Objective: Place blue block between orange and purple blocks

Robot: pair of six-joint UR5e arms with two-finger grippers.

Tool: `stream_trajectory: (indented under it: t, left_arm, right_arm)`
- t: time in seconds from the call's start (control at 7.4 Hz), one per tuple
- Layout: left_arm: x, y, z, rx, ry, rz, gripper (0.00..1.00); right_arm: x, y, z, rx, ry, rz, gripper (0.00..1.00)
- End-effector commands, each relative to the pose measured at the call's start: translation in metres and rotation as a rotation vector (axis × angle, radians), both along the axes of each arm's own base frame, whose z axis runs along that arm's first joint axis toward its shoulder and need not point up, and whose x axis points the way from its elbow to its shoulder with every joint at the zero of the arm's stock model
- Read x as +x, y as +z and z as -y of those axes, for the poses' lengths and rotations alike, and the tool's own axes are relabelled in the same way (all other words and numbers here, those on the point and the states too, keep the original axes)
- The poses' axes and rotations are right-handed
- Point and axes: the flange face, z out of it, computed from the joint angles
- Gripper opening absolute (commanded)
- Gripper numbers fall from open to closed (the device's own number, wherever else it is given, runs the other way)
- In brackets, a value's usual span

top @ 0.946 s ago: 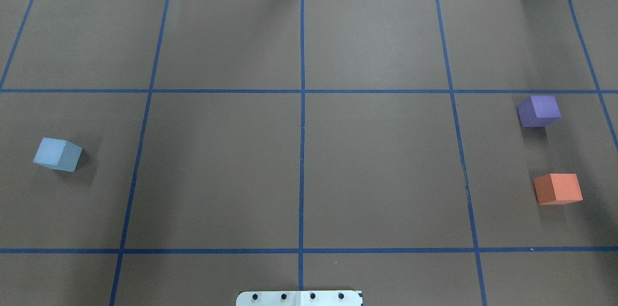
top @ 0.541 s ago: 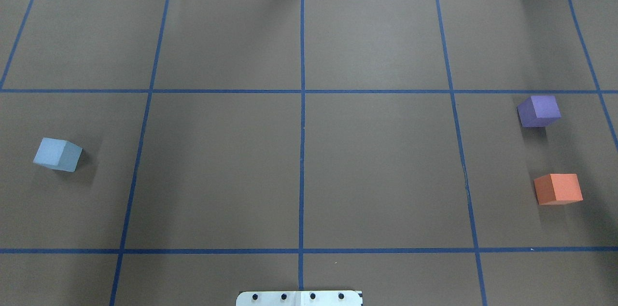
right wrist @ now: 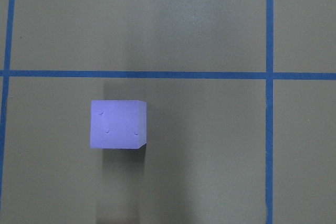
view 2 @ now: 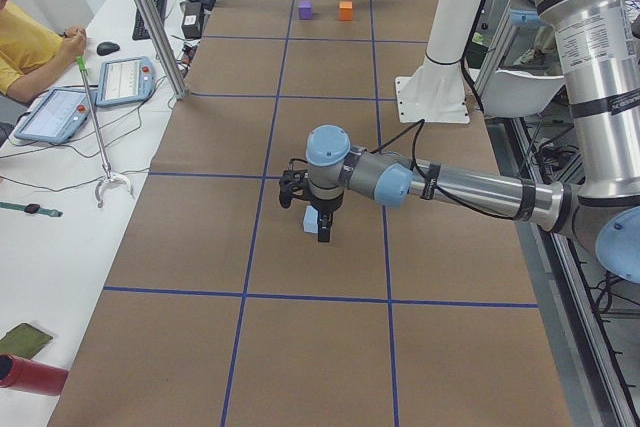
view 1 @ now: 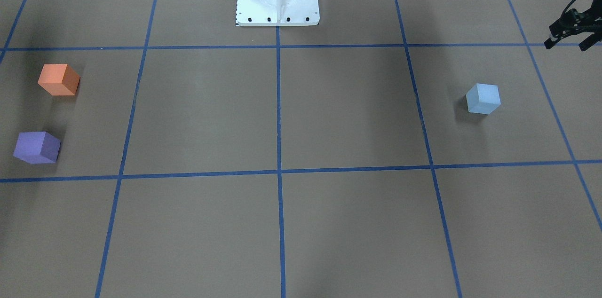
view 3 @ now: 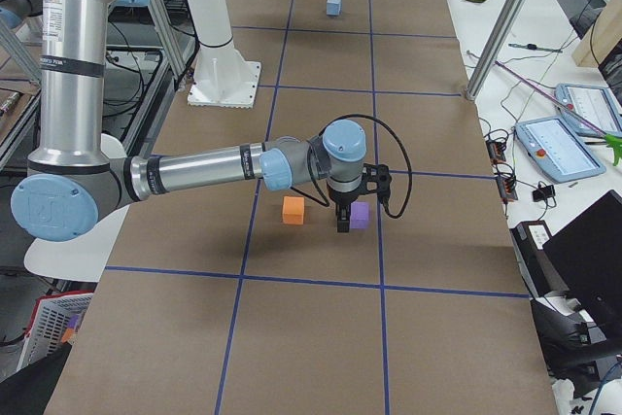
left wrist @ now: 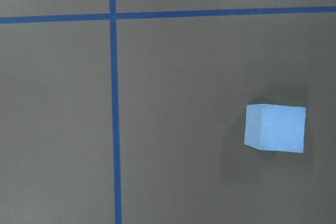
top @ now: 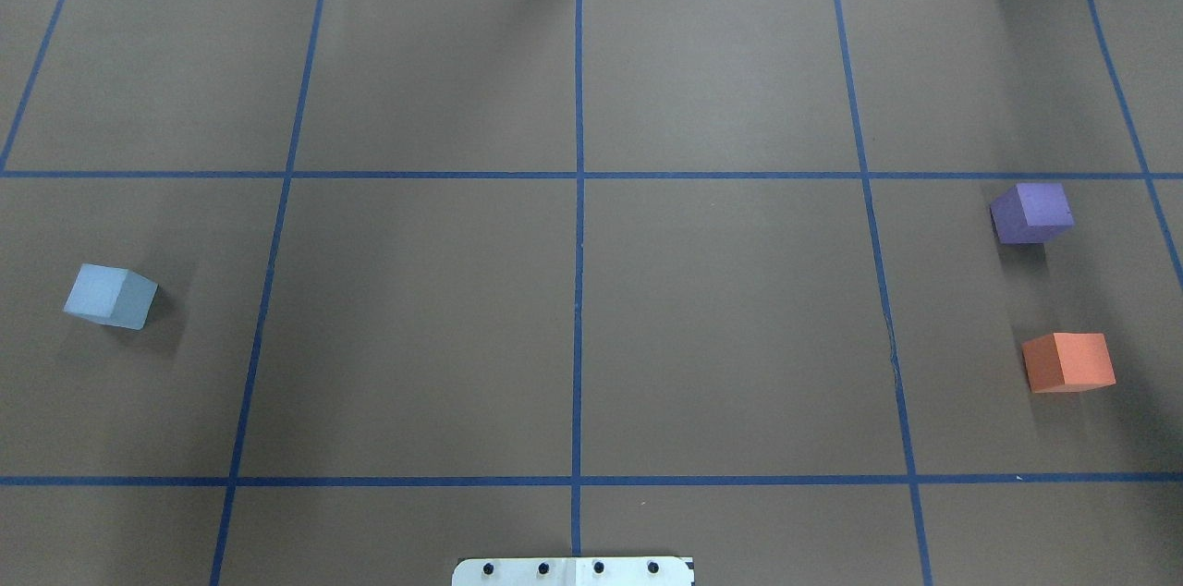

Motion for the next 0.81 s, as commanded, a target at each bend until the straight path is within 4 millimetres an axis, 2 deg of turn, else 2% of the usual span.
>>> stream_trajectory:
  t: [0.0,0.14,0.27,0.41,0.54,0.68]
  left_arm:
    - [0.052,-0.007,0.021,0.027,0.040,0.026,1.00]
    - [0.090,-0.016,0.030,-0.007,0.043,0.032,1.00]
    - [0.129,-0.018,0.024,0.033,0.070,0.102,1.00]
    - [0.146,-0.015,0.018,0.045,0.096,0.120,1.00]
    - [0.152,0.001,0.019,0.021,0.106,0.136,1.00]
    - [0.167,0.017,0.036,-0.003,0.100,0.144,1.00]
  right_arm:
    - [-0.001,0.000,-0.001,-0.002,-0.003,0.006,1.00]
    - [-0.001,0.001,-0.001,-0.003,-0.004,0.007,1.00]
    - [-0.001,0.001,-0.002,-0.006,-0.005,0.011,1.00]
    - [-0.001,0.001,-0.002,-0.006,-0.005,0.011,1.00]
    - [-0.001,0.001,-0.002,-0.006,-0.005,0.011,1.00]
    - [-0.009,0.002,-0.003,-0.010,-0.021,0.011,1.00]
